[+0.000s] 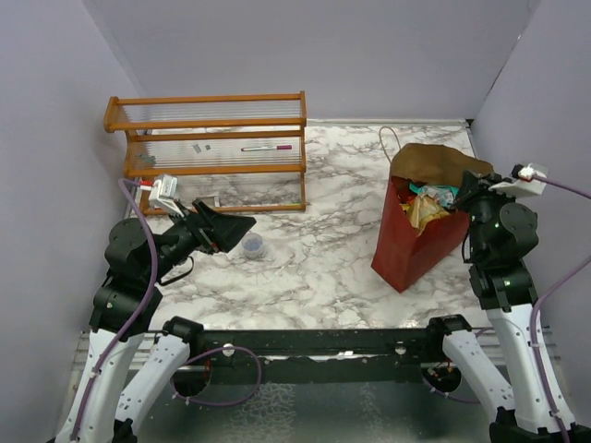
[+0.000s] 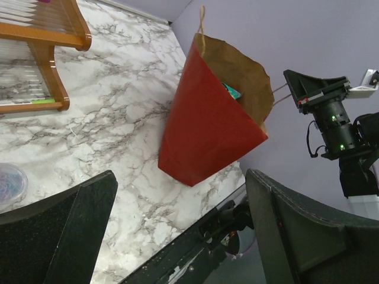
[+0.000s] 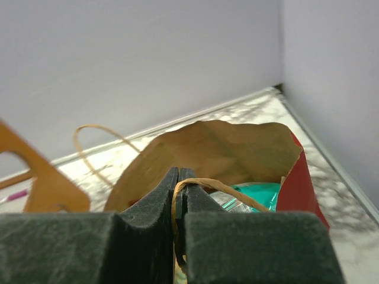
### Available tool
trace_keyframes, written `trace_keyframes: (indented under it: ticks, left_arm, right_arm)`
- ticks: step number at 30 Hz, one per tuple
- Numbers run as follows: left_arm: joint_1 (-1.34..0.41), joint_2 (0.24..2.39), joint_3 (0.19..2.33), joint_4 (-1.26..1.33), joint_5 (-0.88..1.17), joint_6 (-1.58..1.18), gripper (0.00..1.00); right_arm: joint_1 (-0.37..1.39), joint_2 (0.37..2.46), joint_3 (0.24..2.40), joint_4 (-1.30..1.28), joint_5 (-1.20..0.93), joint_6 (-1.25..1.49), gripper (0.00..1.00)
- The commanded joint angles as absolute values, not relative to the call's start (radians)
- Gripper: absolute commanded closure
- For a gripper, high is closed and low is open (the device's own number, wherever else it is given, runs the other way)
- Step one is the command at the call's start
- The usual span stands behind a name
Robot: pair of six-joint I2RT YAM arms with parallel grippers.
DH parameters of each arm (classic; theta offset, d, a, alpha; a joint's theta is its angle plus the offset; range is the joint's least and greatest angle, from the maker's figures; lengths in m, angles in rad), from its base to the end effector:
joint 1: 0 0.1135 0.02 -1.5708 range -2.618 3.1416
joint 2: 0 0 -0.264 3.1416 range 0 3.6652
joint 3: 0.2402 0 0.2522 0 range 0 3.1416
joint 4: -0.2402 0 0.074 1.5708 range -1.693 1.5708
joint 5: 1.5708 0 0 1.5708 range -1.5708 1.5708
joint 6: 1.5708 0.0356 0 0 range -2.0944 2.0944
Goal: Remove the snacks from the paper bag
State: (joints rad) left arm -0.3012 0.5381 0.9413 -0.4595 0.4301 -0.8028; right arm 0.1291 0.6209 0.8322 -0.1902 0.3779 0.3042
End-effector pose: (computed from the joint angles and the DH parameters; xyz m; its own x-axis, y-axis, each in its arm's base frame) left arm 0.0923 -0.0442 0.3941 -0.5173 -0.5239 -0.6767 0.4249 0.5292 -0.7345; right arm 0.1398 0.0049 0.3794 0.0937 0.2929 -0.9515 0.2286 0.9239 0.3069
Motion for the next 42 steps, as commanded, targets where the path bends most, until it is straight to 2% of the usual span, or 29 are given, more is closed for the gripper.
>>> trace_keyframes:
  ticks: [1, 11, 14, 17, 24, 29, 37, 42]
  left_arm:
    - [-0.301, 0.525, 0.940, -0.466, 0.430, -0.827, 0.07]
    - [-0.301, 0.525, 0.950, -0.494, 0.414, -0.822, 0.07]
    - [-0.301, 0.530, 0.957, -0.492, 0.414, -0.825, 0.07]
    - [-0.301, 0.531, 0.961, -0.487, 0.419, -0.832, 0.07]
    - [-0.301, 0.532, 0.939, -0.452, 0.427, -0.855, 0.07]
    - [-0.301, 0.554, 0.876, -0.363, 0.432, -0.903, 0.08]
    - [-0.312, 0.704, 0.809, -0.099, 0.443, -0.974, 0.11]
    - [-0.432, 0.849, 0.794, 0.015, 0.319, -0.984, 0.12]
  right_arm:
    - [0.130, 0.657, 0.916, -0.101, -0.012, 0.241, 0.98]
    - [0.130, 0.721, 1.032, -0.186, -0.623, 0.239, 0.98]
    - [0.130, 0.712, 1.029, -0.193, -0.726, 0.244, 0.98]
    - [0.130, 0.685, 1.025, -0.239, -0.711, 0.231, 0.98]
    - [0.130, 0.630, 1.027, -0.299, -0.535, 0.186, 0.98]
    - [0.130, 0.646, 1.099, -0.370, -0.439, 0.144, 0.98]
    - [0.130, 0.553, 1.061, -0.406, -0.483, 0.156, 0.98]
    - [0.136, 0.514, 1.066, -0.467, -0.450, 0.146, 0.98]
